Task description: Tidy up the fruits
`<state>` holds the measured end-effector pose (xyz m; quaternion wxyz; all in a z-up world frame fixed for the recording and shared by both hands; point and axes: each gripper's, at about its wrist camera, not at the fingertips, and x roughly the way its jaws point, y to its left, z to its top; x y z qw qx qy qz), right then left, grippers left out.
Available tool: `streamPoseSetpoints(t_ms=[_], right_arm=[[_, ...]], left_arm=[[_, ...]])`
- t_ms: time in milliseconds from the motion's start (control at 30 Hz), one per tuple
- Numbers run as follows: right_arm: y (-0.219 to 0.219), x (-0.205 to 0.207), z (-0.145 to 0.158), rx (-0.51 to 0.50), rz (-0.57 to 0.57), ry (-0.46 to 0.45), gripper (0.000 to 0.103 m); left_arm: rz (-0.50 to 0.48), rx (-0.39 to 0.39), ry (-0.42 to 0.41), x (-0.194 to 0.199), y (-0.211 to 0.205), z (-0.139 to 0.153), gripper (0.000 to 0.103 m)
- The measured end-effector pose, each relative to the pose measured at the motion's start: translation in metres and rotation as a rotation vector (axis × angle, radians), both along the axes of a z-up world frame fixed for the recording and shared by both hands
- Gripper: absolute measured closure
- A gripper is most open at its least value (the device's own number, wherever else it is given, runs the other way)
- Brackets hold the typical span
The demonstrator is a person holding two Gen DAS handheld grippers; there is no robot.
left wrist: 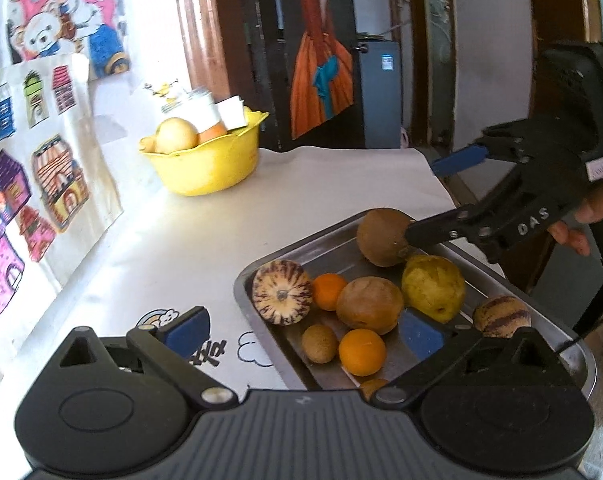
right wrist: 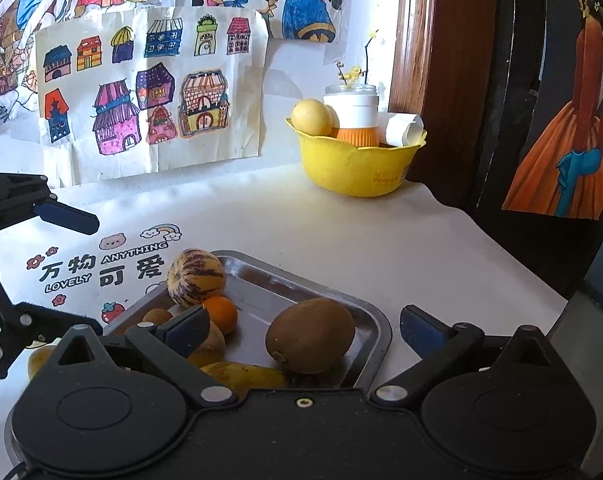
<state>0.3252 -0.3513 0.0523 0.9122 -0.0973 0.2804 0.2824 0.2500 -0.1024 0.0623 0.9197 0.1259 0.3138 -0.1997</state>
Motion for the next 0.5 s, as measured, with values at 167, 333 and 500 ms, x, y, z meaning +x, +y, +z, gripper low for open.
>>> streamPoseSetpoints(t_ms=[167, 333, 500], right_arm=[[0.001, -0.009, 0.006, 0.006, -0.011, -0.013, 0.001], [0.002, -0.017, 0.009, -0.002, -0.013, -0.018, 0.001], [0.002, -0.025, 0.012, -0.002, -0.023, -0.019, 0.001]], left_arm=[[0.043, -0.026, 0.013, 0.000, 0.007, 0.003, 0.001], [0.089, -0.069, 0.045, -0.002, 0.014, 0.006, 0.000], [0.118, -0.083, 0.038, -0.007, 0.018, 0.010, 0.000]])
